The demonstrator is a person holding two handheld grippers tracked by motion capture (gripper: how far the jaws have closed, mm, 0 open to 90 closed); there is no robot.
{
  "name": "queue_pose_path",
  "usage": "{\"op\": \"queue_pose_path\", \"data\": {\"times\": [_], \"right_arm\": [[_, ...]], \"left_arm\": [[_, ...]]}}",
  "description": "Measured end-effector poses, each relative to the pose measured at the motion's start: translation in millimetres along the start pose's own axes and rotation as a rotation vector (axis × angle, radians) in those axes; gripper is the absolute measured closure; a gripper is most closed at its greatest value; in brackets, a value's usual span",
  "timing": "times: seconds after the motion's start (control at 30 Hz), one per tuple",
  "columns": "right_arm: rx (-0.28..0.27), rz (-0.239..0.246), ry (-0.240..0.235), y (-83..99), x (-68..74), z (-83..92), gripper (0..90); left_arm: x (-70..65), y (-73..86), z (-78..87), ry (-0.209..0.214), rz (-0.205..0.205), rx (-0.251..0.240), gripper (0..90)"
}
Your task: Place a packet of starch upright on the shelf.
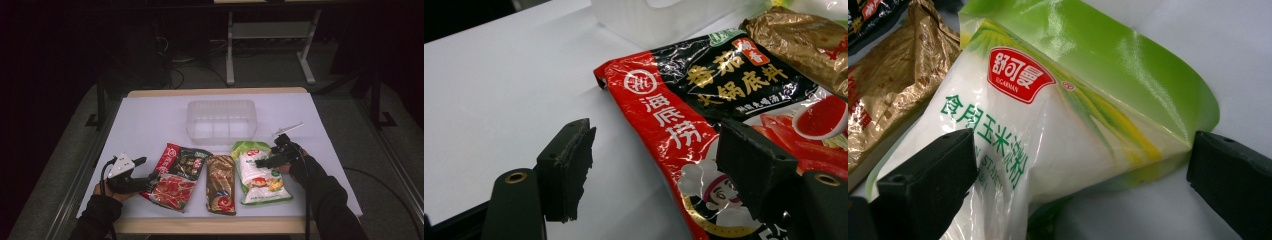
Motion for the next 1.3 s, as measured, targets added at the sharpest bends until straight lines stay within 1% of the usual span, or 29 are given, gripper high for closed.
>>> {"op": "queue_pose_path", "data": {"times": [0.07,0.13,0.17,0.23,0.27,0.3,0.33,0.37,0.4,0.43,0.53,0.57,0.6,0.63,0.67,0.7,0.77,0.8,0.9,0.93,0.97,1.0,1.03,1.07,1.1,1.17,1.23,1.27,1.3], "right_arm": [[0.0,-0.001,0.004,0.8,2.4,0.0,2.9],[-0.009,-0.002,0.009,2.1,2.9,1.5,9.2],[-0.015,-0.004,0.01,3.3,3.9,2.6,14.1],[-0.016,-0.004,0.008,3.6,4.4,2.8,15.7],[-0.014,-0.002,0.004,3.8,5.3,2.9,21.3],[-0.013,-0.003,-0.065,4.9,8.3,3.3,42.0],[-0.013,-0.003,-0.065,4.9,8.3,3.3,42.0],[-0.013,-0.011,-0.113,5.9,9.3,2.6,50.0],[-0.02,-0.019,-0.164,8.2,10.4,0.3,55.1],[-0.02,-0.019,-0.164,8.2,10.4,0.3,55.1],[-0.029,-0.021,-0.191,9.4,9.9,1.0,59.3],[-0.033,-0.01,-0.196,9.8,11.3,2.1,62.9],[-0.033,-0.01,-0.196,9.8,11.3,2.1,62.9],[-0.04,-0.006,-0.198,9.7,11.9,3.3,67.4],[-0.068,0.009,-0.228,9.6,16.0,6.8,75.2],[-0.068,0.009,-0.228,9.6,16.0,6.8,75.2],[-0.076,0.042,-0.206,9.8,21.9,9.9,77.4],[-0.082,0.049,-0.207,10.0,25.1,12.1,78.2],[-0.086,0.059,-0.208,9.9,27.9,15.5,78.9],[-0.104,0.067,-0.209,9.3,29.9,19.8,79.2],[-0.104,0.067,-0.209,9.3,29.9,19.8,79.2],[-0.122,0.077,-0.203,8.3,33.0,25.7,79.6],[-0.122,0.077,-0.203,8.3,33.0,25.7,79.6],[-0.134,0.081,-0.2,7.6,34.7,29.0,79.7],[-0.155,0.087,-0.192,6.2,38.9,35.1,79.9],[-0.176,0.102,-0.193,4.5,44.4,40.3,80.2],[-0.187,0.121,-0.179,2.8,50.9,44.0,80.3],[-0.187,0.121,-0.179,2.8,50.9,44.0,80.3],[-0.192,0.128,-0.178,2.0,53.8,45.4,80.3]], "left_arm": [[-0.8,-0.4,-0.1,0.006,-0.011,0.001,31.2],[-1.0,-0.5,0.0,0.004,-0.011,0.0,31.7],[-0.7,-0.2,0.0,0.007,-0.011,0.001,31.7],[-0.8,0.5,-0.6,0.008,-0.011,0.007,31.7],[-1.2,1.0,-1.1,0.009,-0.013,0.011,31.6],[-1.8,1.4,-1.3,0.01,-0.018,0.015,31.5],[-2.2,1.5,-1.5,0.01,-0.021,0.015,31.5],[-2.4,1.6,-1.5,0.011,-0.024,0.014,31.4],[-2.4,1.5,-1.6,0.012,-0.025,0.014,31.4],[-2.3,1.5,-1.6,0.013,-0.023,0.013,31.4],[-1.6,2.3,-2.2,0.011,-0.018,0.018,31.4],[-1.4,2.5,-2.2,0.014,-0.015,0.018,31.5],[-1.0,2.8,-2.3,0.016,-0.014,0.018,31.5],[-0.4,3.2,-2.4,0.014,-0.017,0.021,31.5],[-0.3,3.3,-2.4,0.013,-0.014,0.02,31.5],[-0.1,3.4,-2.3,0.015,-0.012,0.018,31.5],[0.1,3.4,-1.8,0.012,-0.009,0.014,31.5],[0.4,3.4,-1.4,0.014,-0.008,0.014,31.5],[0.4,3.5,-1.0,0.017,-0.002,0.013,31.5],[0.4,3.5,-0.8,0.02,-0.002,0.013,31.5],[0.4,3.5,-0.6,0.02,0.0,0.011,31.5],[0.7,3.5,-0.5,0.02,0.0,0.012,31.6],[0.8,3.5,-0.6,0.021,0.003,0.01,31.6],[1.0,3.7,-0.7,0.024,0.003,0.011,31.6],[1.1,3.9,-0.7,0.024,0.002,0.012,31.6],[1.0,3.7,-0.4,0.026,0.002,0.008,31.7],[1.1,3.7,-0.2,0.024,0.0,0.007,31.7],[1.3,3.8,-0.1,0.025,0.002,0.007,31.7],[1.6,3.9,-0.2,0.027,0.006,0.007,31.7]]}}
Point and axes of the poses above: each handheld gripper's, and its own axes: z roughly backward along the jaws, y roughly out of its underside, x roughly to its left, the point moved 4 cm from there along -z, roughly forward along the jaws, and after that the axes turned 10 degrees about -y, right-handed, at the moved point
